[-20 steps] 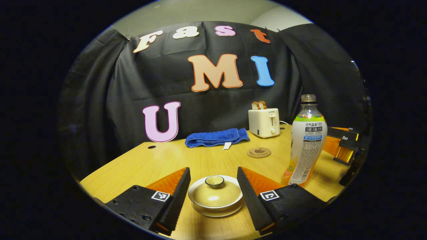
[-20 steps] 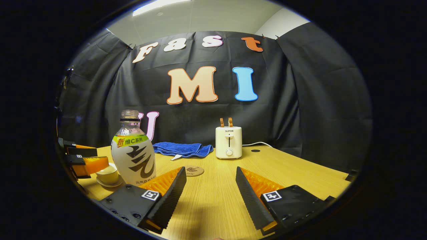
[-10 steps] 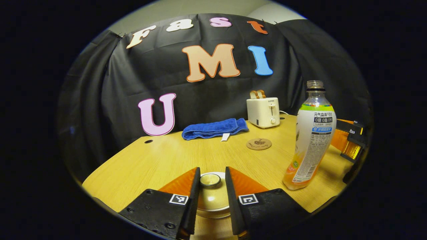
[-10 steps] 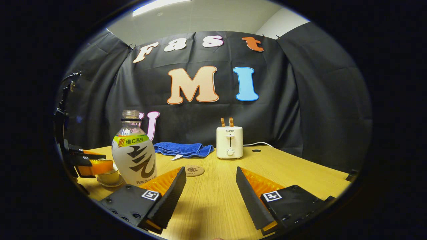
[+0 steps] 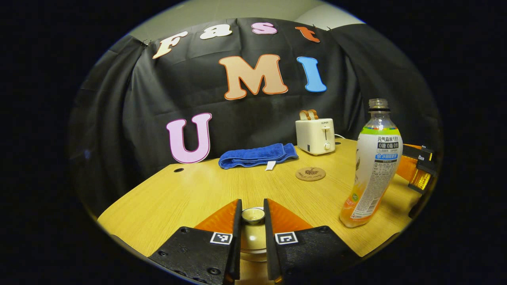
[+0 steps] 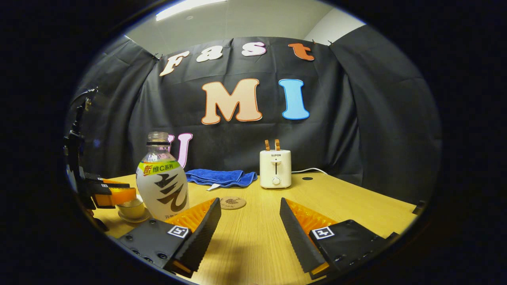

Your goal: Open the teacup lid with one hand, grasp the water bottle and pour water into the teacup with the other hand; after pouring, place the water bottle on the coaster and then close the teacup lid.

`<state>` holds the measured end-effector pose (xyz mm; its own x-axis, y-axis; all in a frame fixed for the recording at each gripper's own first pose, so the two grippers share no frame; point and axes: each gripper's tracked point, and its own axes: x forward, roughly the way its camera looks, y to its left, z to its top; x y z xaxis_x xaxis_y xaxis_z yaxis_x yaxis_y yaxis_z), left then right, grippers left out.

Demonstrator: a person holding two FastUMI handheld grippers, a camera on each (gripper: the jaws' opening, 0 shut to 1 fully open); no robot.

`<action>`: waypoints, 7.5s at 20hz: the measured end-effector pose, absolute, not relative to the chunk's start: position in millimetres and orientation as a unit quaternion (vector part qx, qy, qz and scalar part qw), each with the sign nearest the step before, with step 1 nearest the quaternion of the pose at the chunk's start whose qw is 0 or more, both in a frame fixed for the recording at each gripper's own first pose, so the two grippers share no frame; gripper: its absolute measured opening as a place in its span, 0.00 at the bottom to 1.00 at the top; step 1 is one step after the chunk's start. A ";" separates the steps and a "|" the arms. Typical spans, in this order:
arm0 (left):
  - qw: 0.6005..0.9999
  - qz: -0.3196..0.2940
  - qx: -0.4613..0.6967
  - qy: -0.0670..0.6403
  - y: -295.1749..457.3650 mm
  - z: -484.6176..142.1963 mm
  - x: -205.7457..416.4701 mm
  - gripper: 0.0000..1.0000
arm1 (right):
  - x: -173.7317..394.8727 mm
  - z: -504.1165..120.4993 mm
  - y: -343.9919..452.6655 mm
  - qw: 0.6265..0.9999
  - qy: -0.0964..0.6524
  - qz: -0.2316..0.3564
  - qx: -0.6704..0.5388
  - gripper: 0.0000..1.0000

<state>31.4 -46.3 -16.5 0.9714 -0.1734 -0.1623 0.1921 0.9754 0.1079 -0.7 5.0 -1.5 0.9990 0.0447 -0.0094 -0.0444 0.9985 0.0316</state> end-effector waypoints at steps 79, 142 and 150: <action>0.998 0.050 -0.024 0.040 132.7 -9.4 -9.3 0.24 | 26.1 -37.8 156.4 0.703 -0.064 0.135 -0.695 0.68; 1.000 0.025 -0.015 0.010 94.3 34.2 -0.5 0.24 | 12.3 -37.2 174.9 0.849 0.054 0.250 -0.463 0.68; 1.000 -0.002 -0.019 0.014 72.8 32.6 4.1 0.25 | 41.6 -29.1 155.0 0.916 0.107 0.246 -0.299 0.69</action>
<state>4.1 72.8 32.6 0.9996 -0.0038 -0.0280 0.0028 0.9993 -0.0377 41.6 155.0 -29.1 0.8563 0.3867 -0.3423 -0.5142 0.6999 -0.4956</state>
